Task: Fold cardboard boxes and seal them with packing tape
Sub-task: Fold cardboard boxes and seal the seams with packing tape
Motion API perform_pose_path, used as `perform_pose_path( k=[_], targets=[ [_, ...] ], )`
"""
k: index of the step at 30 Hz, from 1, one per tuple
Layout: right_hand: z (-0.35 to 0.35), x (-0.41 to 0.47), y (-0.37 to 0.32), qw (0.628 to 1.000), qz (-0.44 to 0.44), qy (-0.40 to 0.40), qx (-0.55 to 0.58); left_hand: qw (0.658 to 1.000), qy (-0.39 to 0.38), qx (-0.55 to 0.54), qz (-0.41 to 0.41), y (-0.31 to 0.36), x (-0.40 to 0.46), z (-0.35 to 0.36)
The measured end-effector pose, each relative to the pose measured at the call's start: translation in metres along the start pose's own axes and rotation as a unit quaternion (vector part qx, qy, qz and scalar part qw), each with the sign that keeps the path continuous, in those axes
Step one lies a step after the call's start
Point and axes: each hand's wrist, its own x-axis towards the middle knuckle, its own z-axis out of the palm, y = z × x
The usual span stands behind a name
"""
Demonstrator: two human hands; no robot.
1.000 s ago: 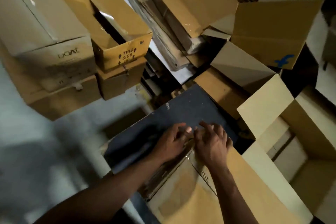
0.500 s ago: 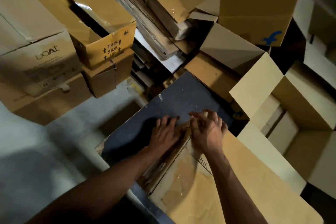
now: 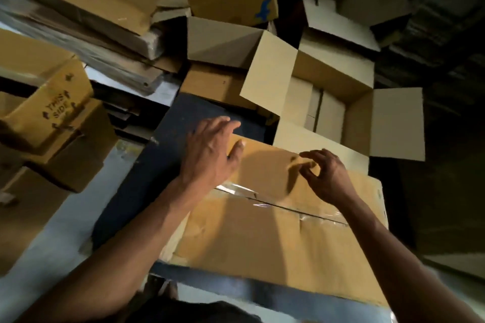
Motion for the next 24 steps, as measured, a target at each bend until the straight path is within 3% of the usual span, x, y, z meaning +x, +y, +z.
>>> perform_pose_path(
  k=[6, 9, 12, 16, 24],
  targets=[
    [-0.033, -0.014, 0.128, 0.987, 0.099, -0.079, -0.096, 0.972, -0.201, 0.066, 0.103, 0.117, -0.061, 0.047],
    [-0.049, -0.016, 0.155, 0.988, 0.091, -0.122, -0.033, 0.934, -0.316, 0.086, 0.143, 0.165, -0.102, 0.074],
    [-0.056, -0.024, 0.165, 0.992, 0.072, -0.103, -0.007, 0.886, -0.377, 0.17, 0.21, 0.191, -0.129, 0.103],
    [-0.045, -0.047, 0.176, 0.997, 0.026, -0.078, -0.014, 0.856, -0.411, 0.243, 0.198, 0.188, -0.129, 0.101],
    [-0.028, -0.104, 0.163, 0.992, 0.085, -0.091, -0.033, 0.815, -0.467, 0.318, 0.13, 0.116, -0.108, 0.036]
  ],
)
